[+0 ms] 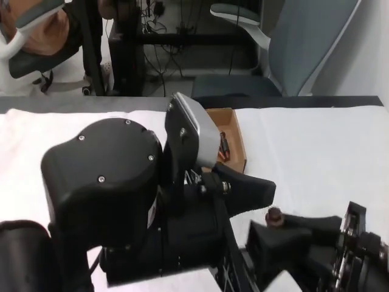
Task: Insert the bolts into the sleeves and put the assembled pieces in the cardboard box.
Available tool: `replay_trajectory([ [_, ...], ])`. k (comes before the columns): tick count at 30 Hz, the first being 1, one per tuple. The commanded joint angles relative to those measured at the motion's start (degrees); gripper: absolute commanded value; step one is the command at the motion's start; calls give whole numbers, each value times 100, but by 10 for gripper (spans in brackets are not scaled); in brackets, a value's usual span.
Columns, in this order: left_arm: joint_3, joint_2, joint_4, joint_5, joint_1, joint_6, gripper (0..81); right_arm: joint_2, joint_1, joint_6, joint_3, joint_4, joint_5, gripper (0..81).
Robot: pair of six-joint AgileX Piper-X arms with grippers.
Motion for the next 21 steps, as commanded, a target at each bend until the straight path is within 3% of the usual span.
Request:
replay_trajectory([
  [1,-5,-80,-32,90,-21,-37,700,6,-6,6,-99,-125,320,6],
  [6,-5,-540,-32,32,-9,-30,700,60,-6,38,-170,74,1092,6],
  [11,-5,-1590,581,-1114,191,705,699,645,-17,19,-462,245,1223,6],
  [14,-5,-2324,1268,-2234,307,1179,293,1357,-84,-7,-863,313,1212,6],
  [15,-5,-2547,1491,-2450,336,1263,77,1666,-150,-7,-1040,313,1202,6],
  [16,-5,-2701,1722,-2590,347,1330,13,2018,-240,-7,-1199,313,1196,6],
  [21,-5,-3485,2735,-3274,379,1479,11,3665,-870,-7,-2376,373,1002,6],
])
